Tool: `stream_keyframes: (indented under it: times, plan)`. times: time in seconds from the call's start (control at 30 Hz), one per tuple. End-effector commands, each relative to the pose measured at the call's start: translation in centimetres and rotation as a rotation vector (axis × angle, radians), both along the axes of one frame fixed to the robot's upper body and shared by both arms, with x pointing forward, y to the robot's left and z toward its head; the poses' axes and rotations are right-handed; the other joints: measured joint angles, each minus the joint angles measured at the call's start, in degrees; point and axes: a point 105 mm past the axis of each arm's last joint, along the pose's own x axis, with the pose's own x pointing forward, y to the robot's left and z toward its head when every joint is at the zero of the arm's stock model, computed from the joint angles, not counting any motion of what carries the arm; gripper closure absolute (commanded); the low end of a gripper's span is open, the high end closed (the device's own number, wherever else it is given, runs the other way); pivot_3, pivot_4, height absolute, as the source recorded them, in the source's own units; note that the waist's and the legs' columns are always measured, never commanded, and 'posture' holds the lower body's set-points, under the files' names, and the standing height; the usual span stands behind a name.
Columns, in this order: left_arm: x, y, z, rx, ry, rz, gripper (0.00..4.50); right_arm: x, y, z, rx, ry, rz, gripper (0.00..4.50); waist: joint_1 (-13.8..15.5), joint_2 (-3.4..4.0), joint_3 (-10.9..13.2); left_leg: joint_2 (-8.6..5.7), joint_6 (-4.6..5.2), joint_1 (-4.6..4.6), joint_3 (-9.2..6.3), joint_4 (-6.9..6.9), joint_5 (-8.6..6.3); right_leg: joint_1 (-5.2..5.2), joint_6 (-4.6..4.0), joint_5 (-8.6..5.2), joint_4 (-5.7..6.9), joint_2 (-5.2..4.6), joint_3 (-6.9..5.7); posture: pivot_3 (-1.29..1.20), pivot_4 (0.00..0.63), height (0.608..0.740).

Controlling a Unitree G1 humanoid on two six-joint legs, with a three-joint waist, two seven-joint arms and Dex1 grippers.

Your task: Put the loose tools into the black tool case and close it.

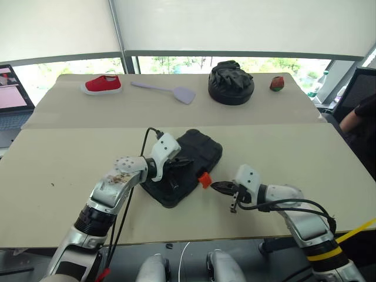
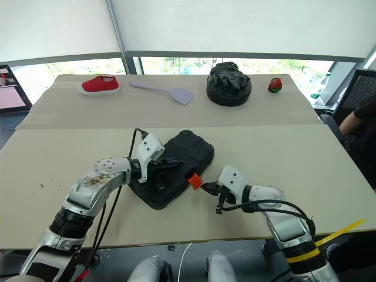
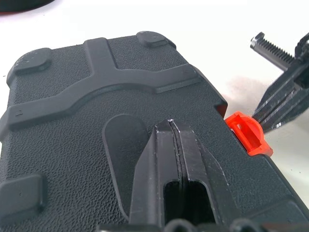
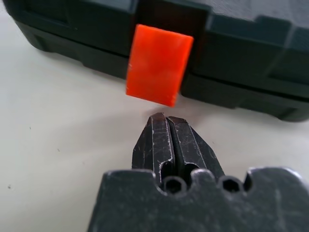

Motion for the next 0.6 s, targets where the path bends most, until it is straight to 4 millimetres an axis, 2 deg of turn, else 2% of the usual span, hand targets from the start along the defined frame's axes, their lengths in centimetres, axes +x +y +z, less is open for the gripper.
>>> stream_keyframes:
  times: [0.03,0.37,0.6]
  plan:
    - [0.0,1.3,-3.4,0.066,0.120,0.059,4.48,0.7,0.7,1.7,0.025,-0.071,0.019,4.39,-0.01,0.00,0.00,0.00,0.00,0.00,0.00,0.00,0.00,0.00,0.00,0.00,0.00,0.00,0.00,0.00,0.150,0.740]
    - [-0.2,1.4,-3.8,0.070,0.138,0.060,4.48,1.2,2.1,3.4,0.080,-0.100,0.047,4.39,-0.14,0.01,-0.01,0.03,0.00,0.00,0.00,-0.01,0.00,-0.02,-0.01,0.00,0.01,0.03,0.02,0.00,0.150,0.740]
    - [-0.2,1.3,-4.1,0.076,0.155,0.055,4.48,2.3,3.9,3.1,0.100,-0.095,0.064,4.39,-0.36,0.01,-0.01,0.10,0.00,0.01,0.01,-0.01,0.00,-0.05,-0.03,0.01,0.02,0.12,0.04,0.00,0.150,0.740]
